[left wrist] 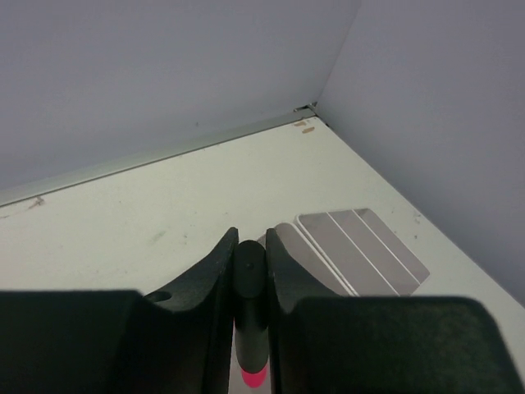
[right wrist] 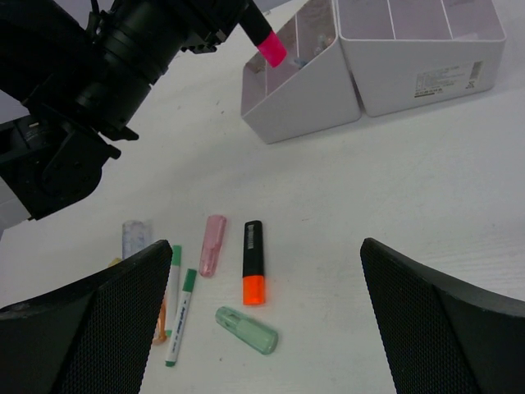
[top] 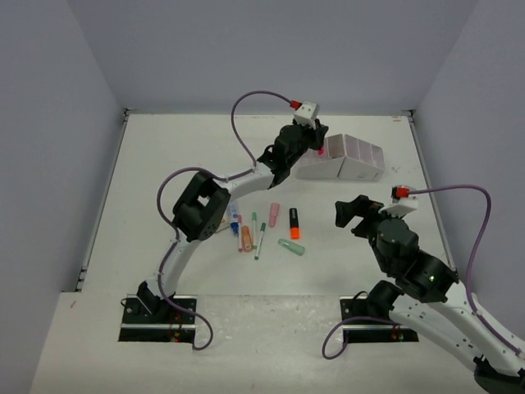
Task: Sort the stationery into containers
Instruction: Place the pen in the storage box, then pick up the pen from the center of the board.
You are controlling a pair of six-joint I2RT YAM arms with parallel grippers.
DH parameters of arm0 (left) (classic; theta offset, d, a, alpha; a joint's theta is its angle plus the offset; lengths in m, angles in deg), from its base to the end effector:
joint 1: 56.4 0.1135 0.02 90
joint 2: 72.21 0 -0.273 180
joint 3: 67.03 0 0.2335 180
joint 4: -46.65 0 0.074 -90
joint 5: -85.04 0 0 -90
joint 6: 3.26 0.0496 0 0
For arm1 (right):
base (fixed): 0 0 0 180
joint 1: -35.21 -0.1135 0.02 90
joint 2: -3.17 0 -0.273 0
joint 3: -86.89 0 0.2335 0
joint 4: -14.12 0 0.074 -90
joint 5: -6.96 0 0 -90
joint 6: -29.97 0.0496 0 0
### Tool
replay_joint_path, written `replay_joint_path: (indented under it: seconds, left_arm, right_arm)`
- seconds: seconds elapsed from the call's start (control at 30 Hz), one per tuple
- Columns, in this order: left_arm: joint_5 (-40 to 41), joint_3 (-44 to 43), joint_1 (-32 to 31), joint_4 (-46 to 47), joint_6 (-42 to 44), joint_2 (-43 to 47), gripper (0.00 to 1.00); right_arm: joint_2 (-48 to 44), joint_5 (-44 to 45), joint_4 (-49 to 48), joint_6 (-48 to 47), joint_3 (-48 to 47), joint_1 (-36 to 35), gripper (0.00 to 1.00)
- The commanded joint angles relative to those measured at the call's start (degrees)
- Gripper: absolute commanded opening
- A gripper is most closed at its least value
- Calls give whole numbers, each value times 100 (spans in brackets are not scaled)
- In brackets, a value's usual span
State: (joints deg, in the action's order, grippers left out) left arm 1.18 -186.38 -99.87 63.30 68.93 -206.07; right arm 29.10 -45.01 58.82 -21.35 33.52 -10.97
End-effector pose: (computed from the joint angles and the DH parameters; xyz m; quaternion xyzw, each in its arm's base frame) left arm 0.4089 -0.3803 0.2564 0.1162 0.6841 -0.3345 0.6377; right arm 0.0841 0.0436 0.3069 0.1430 0.7723 0.1846 0.5908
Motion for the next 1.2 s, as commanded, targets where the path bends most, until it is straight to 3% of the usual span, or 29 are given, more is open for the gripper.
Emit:
replay_joint_path:
  seconds: [0.0,0.23,0.3,0.37,0.47,0.57,0.67,0.8,0.93,1.17]
  left_arm:
    - [-4,-114,42,635,70,-164,33]
    - [68,472,48,782,-136,413,72]
    - [260,701,41,732,-165,813,78]
    - [630,1080,38,554,-293,1457,83]
    - [1579,1534,36,-419,-609,2697,100]
    - [2431,1772,41,-1718,-928,3762,100]
    - [2619,2461,41,-2562,-1013,4565,100]
    - [2665,3904,41,-2797,-1189,5986,100]
    - [2290,4967,41,-2773,-1446,6809,100]
    - [2038,5430,33,-3103,-1488,7314,100]
  right_arm:
    - [-5,-147,-189,-192,29,2,99]
    - [147,-538,-606,-447,302,1,99]
    - [482,-923,-841,-704,316,-6,99]
    - [952,-1221,-929,-803,238,-3,99]
    - [2002,-1446,-969,-760,-44,11,99]
    - [3129,-1904,-986,-752,-403,93,93]
    - [4324,-2368,-1100,-965,-808,196,84]
    - [5602,-2739,-960,-916,-1393,310,68]
    - [6391,-2652,-864,-846,-1737,339,60]
    - [6972,-2442,-883,-676,-1713,364,45]
